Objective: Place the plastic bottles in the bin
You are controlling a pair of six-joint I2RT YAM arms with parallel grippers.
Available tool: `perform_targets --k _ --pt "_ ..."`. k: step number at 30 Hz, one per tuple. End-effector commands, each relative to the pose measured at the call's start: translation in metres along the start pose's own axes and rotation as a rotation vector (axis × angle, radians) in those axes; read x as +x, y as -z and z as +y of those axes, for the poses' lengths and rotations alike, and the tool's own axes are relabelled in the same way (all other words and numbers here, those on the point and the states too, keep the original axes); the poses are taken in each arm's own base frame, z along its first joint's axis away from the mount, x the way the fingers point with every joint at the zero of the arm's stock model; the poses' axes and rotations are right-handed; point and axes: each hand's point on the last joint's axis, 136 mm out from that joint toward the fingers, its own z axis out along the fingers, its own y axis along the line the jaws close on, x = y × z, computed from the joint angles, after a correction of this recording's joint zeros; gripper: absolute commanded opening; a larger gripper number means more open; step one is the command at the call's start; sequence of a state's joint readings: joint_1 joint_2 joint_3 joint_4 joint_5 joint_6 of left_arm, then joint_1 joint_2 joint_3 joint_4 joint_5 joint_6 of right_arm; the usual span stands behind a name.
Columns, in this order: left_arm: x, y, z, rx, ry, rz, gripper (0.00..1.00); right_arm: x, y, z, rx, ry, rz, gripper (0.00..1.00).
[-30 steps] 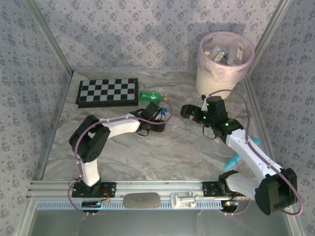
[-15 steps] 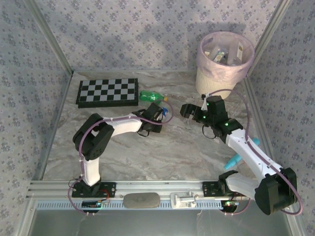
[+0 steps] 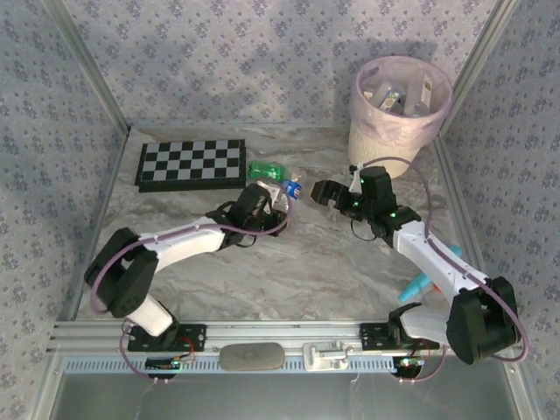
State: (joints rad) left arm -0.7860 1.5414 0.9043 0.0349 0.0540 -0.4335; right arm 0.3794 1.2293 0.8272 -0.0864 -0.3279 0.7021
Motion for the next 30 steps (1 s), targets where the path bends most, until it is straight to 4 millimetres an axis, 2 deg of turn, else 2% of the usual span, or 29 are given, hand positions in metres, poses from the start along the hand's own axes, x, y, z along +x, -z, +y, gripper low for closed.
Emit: perform_targets --k 1,4,9,13,16,20,24,26,30 --pt "-0.021 0.017 -0.031 0.146 -0.024 -0.101 0.21 -0.008 -0.006 0.037 -0.154 -0.005 0.008 1.00" --pt "-0.026 0.027 -0.042 0.192 -0.041 -0.132 0.21 -0.007 -0.011 0.048 -0.196 -0.021 0.028 1.00" --pt "-0.026 0.032 -0.052 0.226 -0.067 -0.139 0.21 -0.007 -0.016 0.062 -0.249 -0.023 0.044 0.99" --pt "-0.026 0.033 -0.063 0.271 -0.082 -0.139 0.21 -0.005 -0.021 0.063 -0.254 -0.021 0.055 0.95" --pt "-0.026 0.036 -0.070 0.290 -0.100 -0.144 0.21 -0.003 -0.024 0.061 -0.249 -0.025 0.062 0.88" --pt "-0.024 0.037 -0.071 0.292 -0.108 -0.142 0.21 -0.004 -0.025 0.059 -0.246 -0.022 0.050 0.70" --pt "-0.024 0.040 -0.072 0.295 -0.109 -0.145 0.22 -0.006 -0.025 0.058 -0.245 -0.014 0.043 0.61" --pt "-0.025 0.042 -0.072 0.297 -0.105 -0.147 0.30 -0.007 -0.025 0.059 -0.246 -0.009 0.042 0.58" --pt "-0.027 0.045 -0.069 0.280 -0.084 -0.162 0.71 -0.008 -0.023 0.058 -0.232 0.010 0.041 0.56"
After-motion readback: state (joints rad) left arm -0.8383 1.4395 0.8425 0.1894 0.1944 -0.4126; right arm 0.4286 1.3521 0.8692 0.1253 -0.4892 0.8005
